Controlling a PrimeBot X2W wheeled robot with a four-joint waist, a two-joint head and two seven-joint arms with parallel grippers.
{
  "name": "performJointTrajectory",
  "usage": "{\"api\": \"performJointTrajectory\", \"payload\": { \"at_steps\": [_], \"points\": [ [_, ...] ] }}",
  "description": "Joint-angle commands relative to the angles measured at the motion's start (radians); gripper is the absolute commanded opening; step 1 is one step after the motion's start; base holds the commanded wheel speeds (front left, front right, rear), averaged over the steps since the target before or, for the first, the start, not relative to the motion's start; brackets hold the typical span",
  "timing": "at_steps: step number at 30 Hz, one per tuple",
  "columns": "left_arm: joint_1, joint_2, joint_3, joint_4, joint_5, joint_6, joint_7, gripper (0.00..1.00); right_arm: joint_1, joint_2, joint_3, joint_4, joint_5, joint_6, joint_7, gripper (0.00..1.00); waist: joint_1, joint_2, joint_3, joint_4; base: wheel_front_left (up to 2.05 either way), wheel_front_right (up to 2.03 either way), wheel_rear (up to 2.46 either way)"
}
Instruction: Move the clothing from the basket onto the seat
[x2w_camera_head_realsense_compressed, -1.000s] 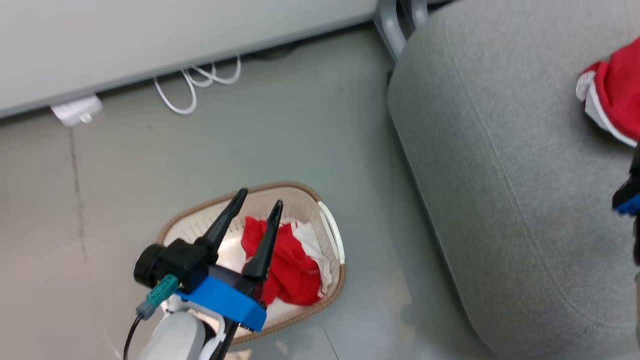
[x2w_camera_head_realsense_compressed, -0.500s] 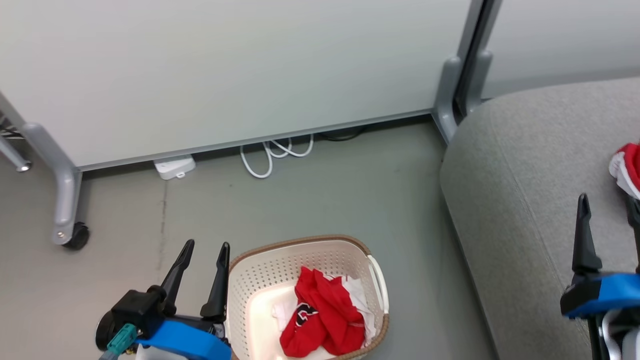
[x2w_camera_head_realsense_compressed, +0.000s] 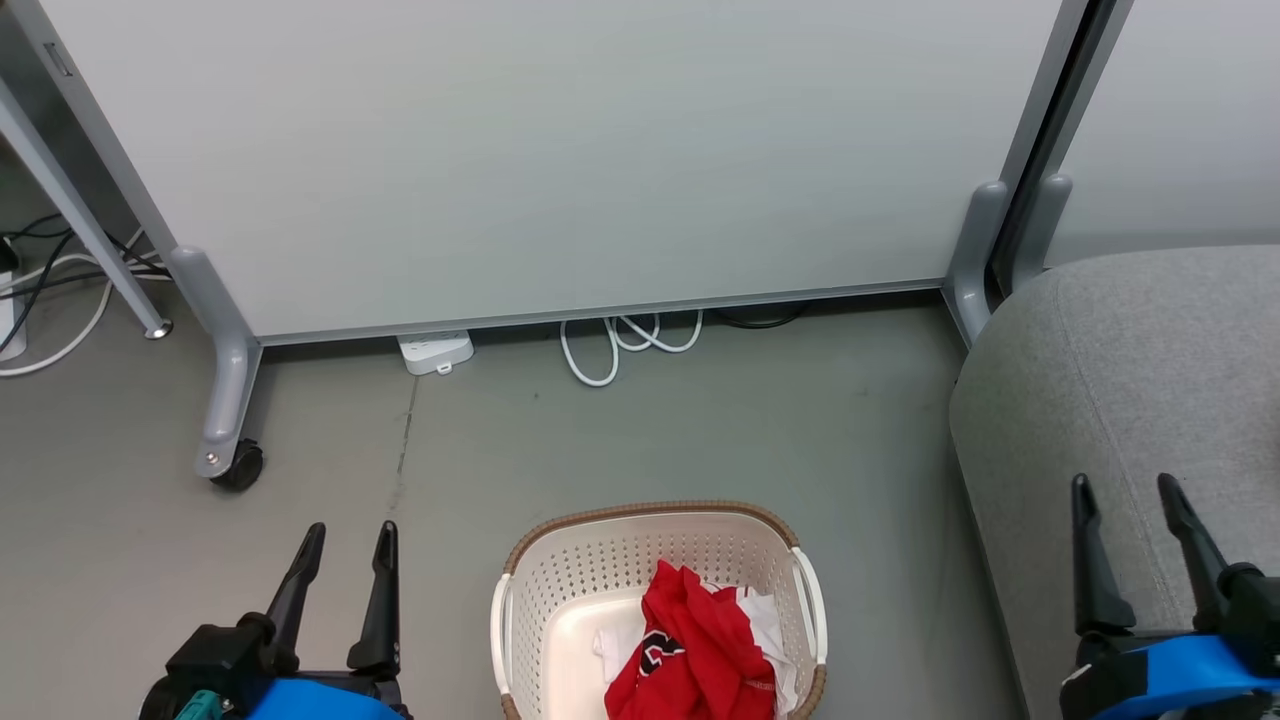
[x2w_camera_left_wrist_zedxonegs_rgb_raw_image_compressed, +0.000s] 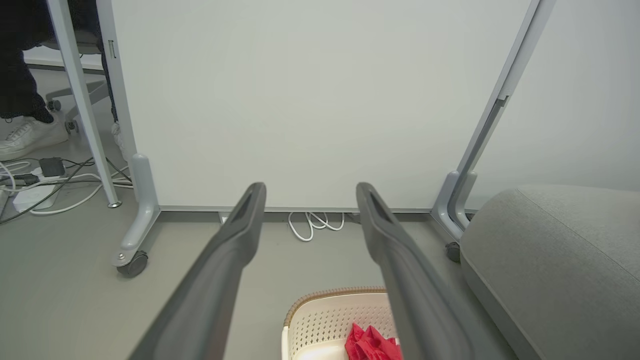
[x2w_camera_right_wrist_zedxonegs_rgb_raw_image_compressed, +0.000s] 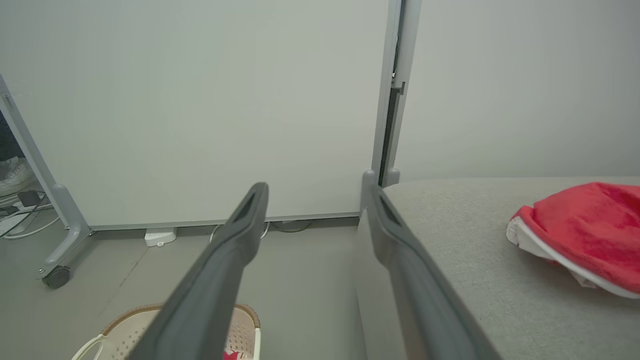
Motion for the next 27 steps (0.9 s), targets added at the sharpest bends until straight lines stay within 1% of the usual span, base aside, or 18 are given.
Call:
{"api": "performJointTrajectory", "payload": {
  "at_steps": [1,4,8,19,24,27],
  "points": [
    [0.011,0.002,0.012,-0.003,0.007,-0.002,-0.003,1.0,0.008,0.002,0.012,0.003,0.004,0.0,0.0,1.0,0.0002,-0.0001,0.005,0.001,0.0,0.0,0.0],
    [0.013,0.001,0.028,-0.001,0.012,-0.003,-0.003,1.0,0.009,0.002,0.04,0.004,-0.006,0.0,0.004,1.0,0.0002,-0.0001,0.007,0.001,0.0,0.0,0.0],
    [0.015,-0.003,0.041,0.004,0.017,-0.005,-0.003,1.0,0.013,0.002,0.052,0.016,-0.002,0.0,0.0,1.0,0.0002,-0.0001,0.007,0.002,0.0,0.0,0.0],
    [-0.006,-0.016,0.041,0.011,0.021,-0.007,-0.003,1.0,-0.007,0.002,0.069,0.017,-0.007,0.0,-0.002,1.0,0.0002,-0.0001,0.028,0.005,0.0,0.0,0.0],
    [-0.021,-0.019,0.034,0.015,0.025,-0.007,-0.003,1.0,-0.042,0.002,0.07,0.0,-0.01,0.0,-0.001,1.0,0.0002,-0.0001,0.07,-0.01,0.0,0.0,0.0],
    [-0.043,-0.019,0.02,0.021,0.025,-0.007,-0.003,1.0,-0.075,0.002,0.076,-0.024,-0.019,0.0,0.002,1.0,0.0002,-0.0001,0.123,-0.031,0.0,0.0,0.0]
  ]
}}
